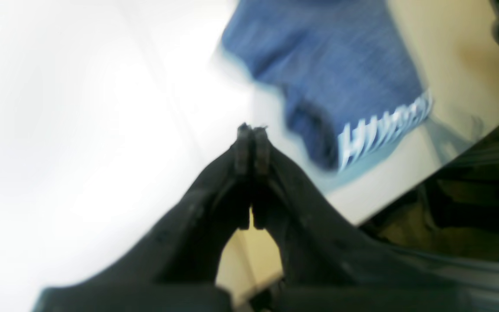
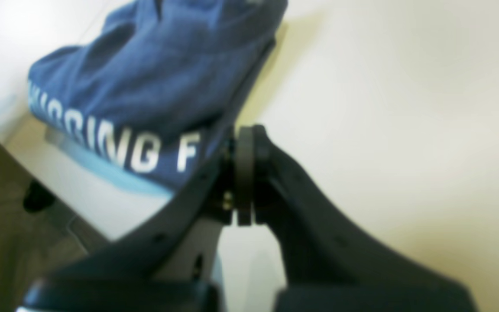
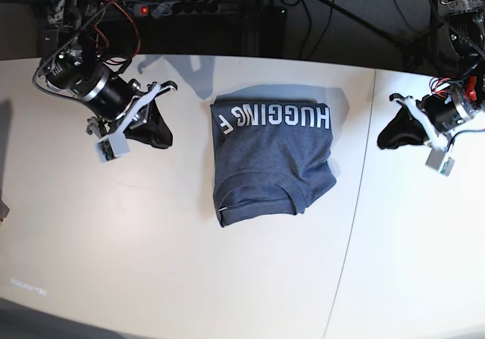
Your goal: Fold the T-shirt properly
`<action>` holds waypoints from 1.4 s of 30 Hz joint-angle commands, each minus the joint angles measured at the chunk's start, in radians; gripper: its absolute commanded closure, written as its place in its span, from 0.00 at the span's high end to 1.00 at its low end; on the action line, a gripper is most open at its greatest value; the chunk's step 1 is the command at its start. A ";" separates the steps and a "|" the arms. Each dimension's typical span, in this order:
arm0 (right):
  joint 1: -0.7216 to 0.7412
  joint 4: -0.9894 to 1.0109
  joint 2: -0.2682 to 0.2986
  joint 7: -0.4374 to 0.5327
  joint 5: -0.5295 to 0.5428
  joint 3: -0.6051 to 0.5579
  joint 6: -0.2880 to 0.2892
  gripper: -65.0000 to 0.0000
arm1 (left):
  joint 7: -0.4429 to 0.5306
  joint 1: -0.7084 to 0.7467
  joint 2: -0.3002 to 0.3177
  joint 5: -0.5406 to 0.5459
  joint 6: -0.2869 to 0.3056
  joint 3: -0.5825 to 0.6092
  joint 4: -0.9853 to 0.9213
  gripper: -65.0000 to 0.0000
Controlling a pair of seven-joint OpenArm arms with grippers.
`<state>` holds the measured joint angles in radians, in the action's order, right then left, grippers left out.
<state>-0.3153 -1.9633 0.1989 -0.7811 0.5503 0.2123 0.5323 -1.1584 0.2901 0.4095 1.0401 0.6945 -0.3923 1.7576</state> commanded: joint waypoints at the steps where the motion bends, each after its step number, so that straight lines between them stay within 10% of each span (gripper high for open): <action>1: -0.039 -0.029 0.005 0.020 0.022 0.011 0.051 0.00 | 0.014 0.037 0.014 0.018 0.004 -0.027 0.014 0.00; 7: -0.290 -0.040 0.003 0.021 0.044 0.016 0.051 0.00 | 0.066 0.283 0.011 -0.032 0.004 -0.064 0.014 0.00; 17: -0.534 0.129 0.003 0.064 -0.127 0.016 0.047 0.00 | 0.403 0.443 -0.029 -0.522 0.004 0.024 -0.169 0.00; 23: -0.381 0.583 0.003 0.083 -0.167 0.016 0.036 0.00 | 0.569 0.235 -0.031 -0.723 -0.019 0.250 -0.612 0.00; 30: -0.045 1.222 0.002 0.146 -0.263 0.016 0.010 0.00 | 0.819 -0.099 -0.092 -0.929 -0.333 0.588 -1.221 0.00; 42: 0.138 1.316 -0.076 0.131 -0.276 0.018 -0.010 0.00 | 0.819 -0.268 -0.179 -0.857 -0.343 0.819 -1.358 0.00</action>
<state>-0.1749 -0.6373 0.1181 -0.6441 0.2722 0.2260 0.5129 -0.3401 0.0277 0.2264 0.1791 0.3481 0.4271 0.3969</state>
